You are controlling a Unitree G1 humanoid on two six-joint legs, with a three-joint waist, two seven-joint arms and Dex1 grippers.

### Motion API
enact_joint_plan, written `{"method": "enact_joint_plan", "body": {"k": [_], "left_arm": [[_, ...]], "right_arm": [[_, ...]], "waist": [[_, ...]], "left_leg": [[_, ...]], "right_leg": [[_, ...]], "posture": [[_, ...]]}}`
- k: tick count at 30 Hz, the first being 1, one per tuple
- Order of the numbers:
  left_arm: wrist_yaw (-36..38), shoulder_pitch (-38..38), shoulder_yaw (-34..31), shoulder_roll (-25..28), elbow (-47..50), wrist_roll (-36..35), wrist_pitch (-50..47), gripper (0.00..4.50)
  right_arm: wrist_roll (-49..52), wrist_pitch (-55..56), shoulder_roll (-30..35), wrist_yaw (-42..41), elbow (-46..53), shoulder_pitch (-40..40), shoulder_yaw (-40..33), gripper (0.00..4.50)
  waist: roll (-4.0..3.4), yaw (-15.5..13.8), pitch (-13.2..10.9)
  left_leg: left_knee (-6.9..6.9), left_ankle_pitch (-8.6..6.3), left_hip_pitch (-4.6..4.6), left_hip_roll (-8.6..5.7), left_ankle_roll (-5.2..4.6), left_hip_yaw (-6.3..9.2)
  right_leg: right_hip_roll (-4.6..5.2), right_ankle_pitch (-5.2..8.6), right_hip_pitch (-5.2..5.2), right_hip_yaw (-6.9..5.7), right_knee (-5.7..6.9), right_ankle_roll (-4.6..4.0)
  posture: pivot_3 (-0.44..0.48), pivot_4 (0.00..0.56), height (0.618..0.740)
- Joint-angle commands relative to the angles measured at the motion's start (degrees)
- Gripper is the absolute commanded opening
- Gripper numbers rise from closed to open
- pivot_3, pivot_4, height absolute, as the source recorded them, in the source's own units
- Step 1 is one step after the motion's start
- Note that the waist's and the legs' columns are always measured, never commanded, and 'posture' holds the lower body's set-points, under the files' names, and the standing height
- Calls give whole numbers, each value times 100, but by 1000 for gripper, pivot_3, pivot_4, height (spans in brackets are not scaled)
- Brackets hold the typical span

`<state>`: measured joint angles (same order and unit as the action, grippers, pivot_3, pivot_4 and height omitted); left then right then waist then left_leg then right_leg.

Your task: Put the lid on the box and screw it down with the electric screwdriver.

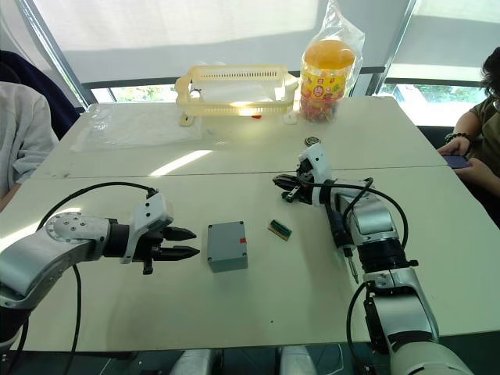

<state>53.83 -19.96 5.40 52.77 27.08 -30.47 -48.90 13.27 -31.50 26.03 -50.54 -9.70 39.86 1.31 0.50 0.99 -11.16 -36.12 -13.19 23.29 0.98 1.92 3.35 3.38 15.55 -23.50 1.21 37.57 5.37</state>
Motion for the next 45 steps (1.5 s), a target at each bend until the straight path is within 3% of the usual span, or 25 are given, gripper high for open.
{"method": "enact_joint_plan", "body": {"k": [1, 5, 11, 26, 45], "left_arm": [[114, -173, -306, 101, -65, -85, 65, 1873], [304, -329, -402, 243, -173, -154, 67, 1873], [460, -381, -318, 309, -177, -115, 153, 1873], [440, -410, -255, 250, -61, -133, 78, 1873], [339, -327, -253, 253, 11, -139, 52, 1873]], "right_arm": [[539, -803, 160, 73, 1511, -346, -136, 70], [1086, -1622, 182, 202, 2779, -838, -30, 70], [1357, -1924, 47, 474, 3293, -1113, 204, 70], [1095, -1326, -30, 621, 2857, -1098, 824, 70], [832, -837, -87, 573, 2337, -1046, 1022, 70]], "waist": [[0, -8, 0], [0, -9, 0], [1, 10, 1], [2, 4, 1], [2, 3, 1]], "left_leg": [[0, 0, 0, 0, 0, 0], [0, 0, 2, 0, -1, 7], [0, 0, -1, 0, -1, 4], [-1, 0, 0, 0, -1, 4], [-1, 0, 0, 0, -1, 4]], "right_leg": [[0, 0, 0, 0, 0, 0], [0, 1, 0, -6, 0, 0], [-1, 1, 0, -3, 0, -1], [-1, 1, 0, -3, 0, -1], [-1, 1, 0, -3, 0, -1]], "posture": [[0, 150, 740], [0, 150, 740], [0, 150, 740], [0, 150, 740], [0, 150, 740]]}}
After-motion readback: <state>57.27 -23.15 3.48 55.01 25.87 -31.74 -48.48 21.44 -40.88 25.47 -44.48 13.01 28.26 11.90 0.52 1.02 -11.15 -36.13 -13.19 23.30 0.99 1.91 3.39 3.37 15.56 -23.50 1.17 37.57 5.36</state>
